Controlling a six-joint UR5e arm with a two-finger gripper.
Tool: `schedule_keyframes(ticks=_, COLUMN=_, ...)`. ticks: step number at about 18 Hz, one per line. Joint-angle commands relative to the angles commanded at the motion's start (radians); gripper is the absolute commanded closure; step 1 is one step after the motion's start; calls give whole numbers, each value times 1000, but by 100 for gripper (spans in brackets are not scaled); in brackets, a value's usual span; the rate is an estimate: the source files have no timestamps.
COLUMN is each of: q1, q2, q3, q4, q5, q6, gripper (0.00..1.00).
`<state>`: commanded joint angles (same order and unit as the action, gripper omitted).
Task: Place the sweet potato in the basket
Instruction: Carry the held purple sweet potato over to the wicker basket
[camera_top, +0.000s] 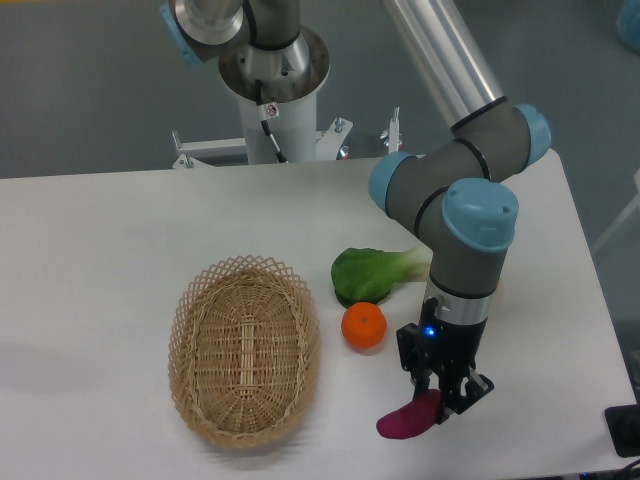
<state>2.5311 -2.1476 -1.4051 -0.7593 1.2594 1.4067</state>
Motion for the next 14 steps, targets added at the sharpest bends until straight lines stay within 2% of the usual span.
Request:
schedule_keyframes(ticks=4, q1=-3, q2=3, q3=-8, q4=0, q5=2, q6=-3, gripper=81)
schedule_keyframes(ticks=6, q1=-14, q2=24, q3=-12, q4=-5, q5=11, q6=-49, gripper=81)
schedule_keyframes(ticks=11, q1=-115, q2=127, q3=-113, q4=-3, q5=170, q6=-156, gripper=81)
schedule_keyframes(ticks=14, q1=-178, q2=175, q3=-167, q4=-3, q5=208, q6=-248, gripper=81)
